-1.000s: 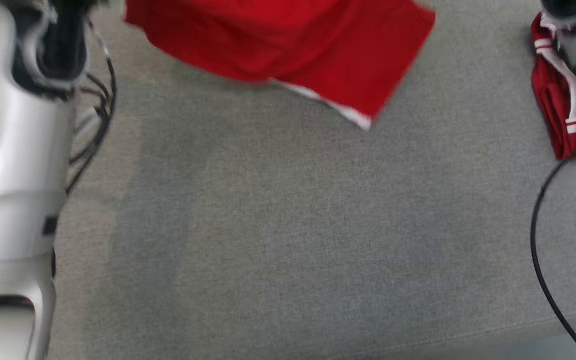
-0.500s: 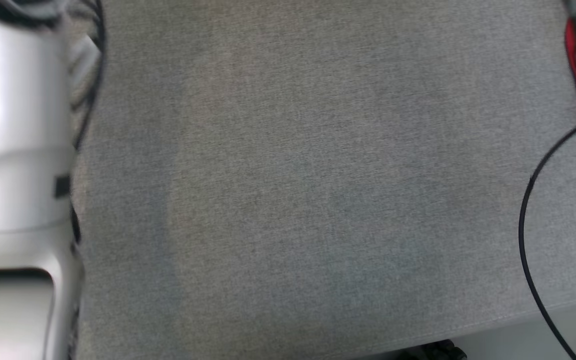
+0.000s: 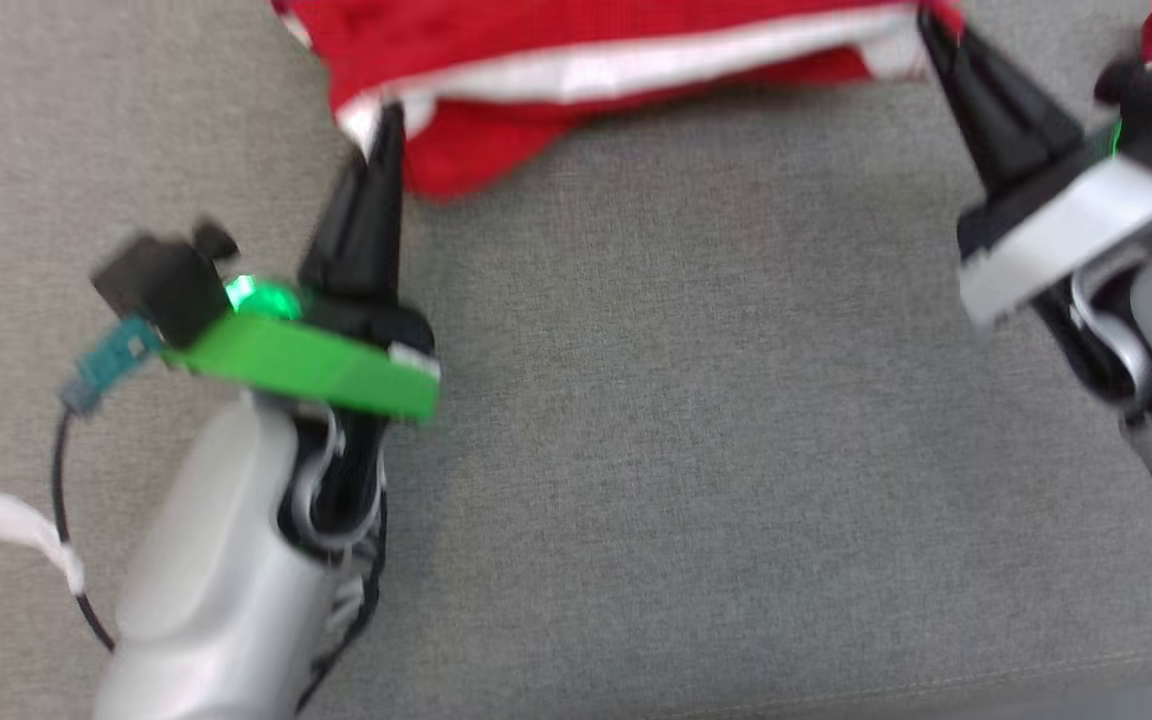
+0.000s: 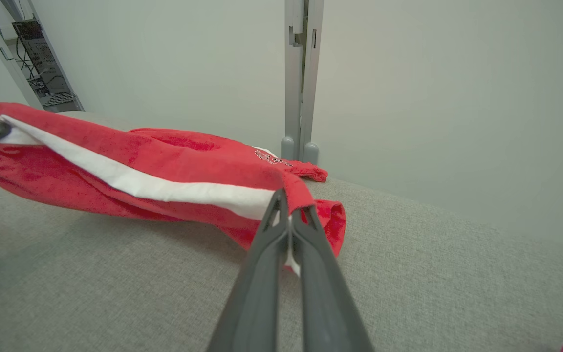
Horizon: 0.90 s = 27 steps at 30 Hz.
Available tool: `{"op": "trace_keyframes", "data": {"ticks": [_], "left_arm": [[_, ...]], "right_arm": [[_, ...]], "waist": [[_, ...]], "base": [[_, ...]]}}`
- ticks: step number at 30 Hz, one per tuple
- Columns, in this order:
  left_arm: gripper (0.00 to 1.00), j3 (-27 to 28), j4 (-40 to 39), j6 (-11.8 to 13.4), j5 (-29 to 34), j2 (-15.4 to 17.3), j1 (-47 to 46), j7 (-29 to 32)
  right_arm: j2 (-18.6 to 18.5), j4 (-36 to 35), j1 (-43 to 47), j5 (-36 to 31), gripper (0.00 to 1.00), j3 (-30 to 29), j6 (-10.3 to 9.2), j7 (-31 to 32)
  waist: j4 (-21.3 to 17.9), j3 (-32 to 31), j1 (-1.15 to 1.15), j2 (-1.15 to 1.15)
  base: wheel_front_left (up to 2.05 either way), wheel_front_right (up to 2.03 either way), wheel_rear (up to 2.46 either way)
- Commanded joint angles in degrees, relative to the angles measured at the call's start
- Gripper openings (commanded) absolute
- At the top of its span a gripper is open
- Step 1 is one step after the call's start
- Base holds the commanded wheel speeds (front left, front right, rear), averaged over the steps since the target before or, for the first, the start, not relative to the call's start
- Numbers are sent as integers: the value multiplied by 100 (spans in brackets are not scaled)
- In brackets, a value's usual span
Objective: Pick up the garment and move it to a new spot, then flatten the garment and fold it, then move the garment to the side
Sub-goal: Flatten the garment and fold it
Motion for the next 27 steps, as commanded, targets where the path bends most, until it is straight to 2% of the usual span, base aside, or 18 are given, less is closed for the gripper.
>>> {"op": "trace_keyframes", "data": {"ticks": [1, 7, 13, 15, 18, 21, 25, 27], "left_arm": [[0, -86, -57, -23, -70, 89, 355, -15], [0, -465, -116, -24, -172, 348, 1631, -13], [0, -960, -286, -19, -478, 830, 2547, 181], [0, -1031, -367, -19, -499, 1035, 2806, 271], [0, -1066, -575, 39, -590, 1173, 3171, 338], [0, -1122, -794, 200, -593, 1333, 3508, 454], [0, -1242, -1105, 338, -695, 1359, 3812, 617], [0, -1239, -1216, 367, -750, 1330, 3867, 617]], "right_arm": [[-133, -277, 374, 149, 0, -3, -9, 177], [-596, -1367, 1885, 800, 0, -167, -9, 1267], [-722, -2077, 3584, 1499, 0, -591, -7, 2682], [-588, -2221, 4124, 1608, 0, -879, -7, 3120], [-342, -2486, 4891, 1677, 0, -1305, -6, 3667], [-35, -2812, 5668, 1580, 0, -1758, -5, 4379], [351, -3289, 6236, 1329, 0, -2377, -5, 5058], [513, -3554, 6206, 1154, 0, -2537, -5, 5229]], "waist": [[198, -672, 0, 0], [250, -1322, 0, 0], [330, -1730, 0, 0], [327, -1815, 0, 0], [329, -1897, 0, 0], [322, -1980, 0, 0], [302, -2047, 0, 0], [297, -2067, 0, 0]], "base": [[0, 0, 0], [0, 0, 0], [0, 0, 0], [0, 0, 0], [0, 0, 0], [0, 0, 0], [0, 0, 0], [0, 0, 0]]}}
